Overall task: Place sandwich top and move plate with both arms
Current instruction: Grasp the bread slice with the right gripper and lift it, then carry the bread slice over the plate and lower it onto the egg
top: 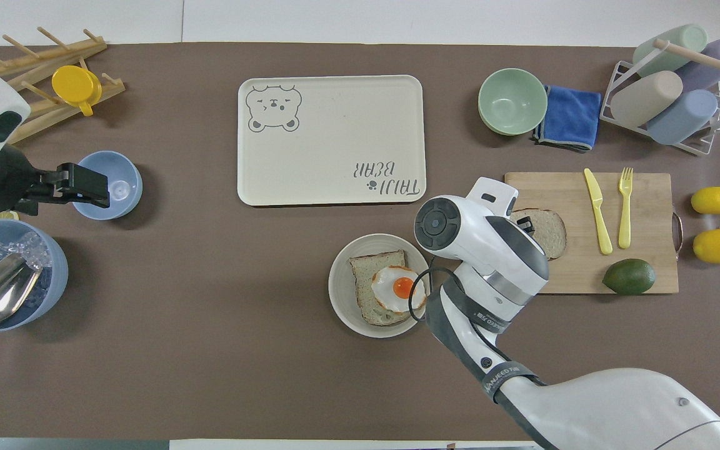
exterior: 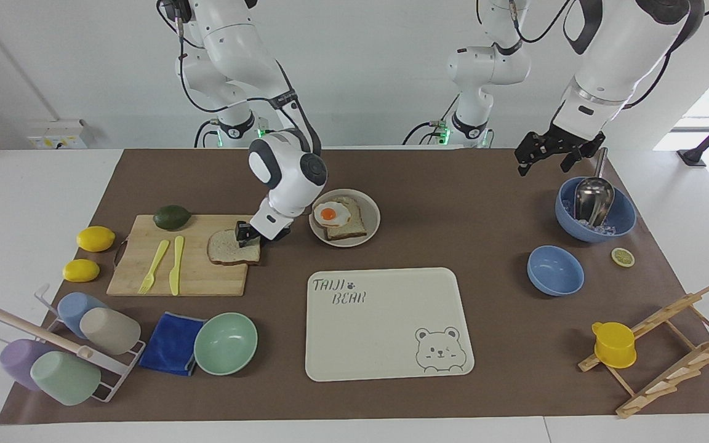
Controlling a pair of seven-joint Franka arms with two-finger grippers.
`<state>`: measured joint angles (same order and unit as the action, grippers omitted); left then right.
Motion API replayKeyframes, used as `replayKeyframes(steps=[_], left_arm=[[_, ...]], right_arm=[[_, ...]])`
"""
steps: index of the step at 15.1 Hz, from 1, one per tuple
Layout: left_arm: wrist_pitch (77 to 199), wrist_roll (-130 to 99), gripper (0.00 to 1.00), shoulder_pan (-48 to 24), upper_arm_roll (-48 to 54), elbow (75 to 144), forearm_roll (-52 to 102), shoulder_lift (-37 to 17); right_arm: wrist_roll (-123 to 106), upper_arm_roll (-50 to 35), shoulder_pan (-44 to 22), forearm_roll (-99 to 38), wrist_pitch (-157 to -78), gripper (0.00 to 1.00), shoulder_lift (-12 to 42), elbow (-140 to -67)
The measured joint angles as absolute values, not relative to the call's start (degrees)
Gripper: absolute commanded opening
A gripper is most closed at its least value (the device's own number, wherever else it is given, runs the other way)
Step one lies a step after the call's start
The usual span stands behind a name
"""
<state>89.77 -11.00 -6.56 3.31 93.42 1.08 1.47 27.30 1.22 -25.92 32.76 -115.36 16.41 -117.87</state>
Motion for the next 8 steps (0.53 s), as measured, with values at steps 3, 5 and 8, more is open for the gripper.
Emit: replayKeyframes(steps=[3, 5, 8], left_arm=[[89.77, -11.0, 1.0, -6.56, 3.31, 93.42, 1.08, 1.47], [89.77, -11.0, 1.0, -6.56, 3.31, 93.42, 1.08, 1.47], [89.77, -11.0, 1.0, -6.56, 3.31, 93.42, 1.08, 1.47]], right_arm=[[27.47, 0.87, -27.0, 32.78, -114.26, 0.0, 15.72, -117.1], [27.71, 0.5, -29.64, 31.39, -109.17, 0.0, 15.62, -113.12], [27.77, -0.55, -35.68, 23.88, -98.23, 0.0, 15.56, -101.6]])
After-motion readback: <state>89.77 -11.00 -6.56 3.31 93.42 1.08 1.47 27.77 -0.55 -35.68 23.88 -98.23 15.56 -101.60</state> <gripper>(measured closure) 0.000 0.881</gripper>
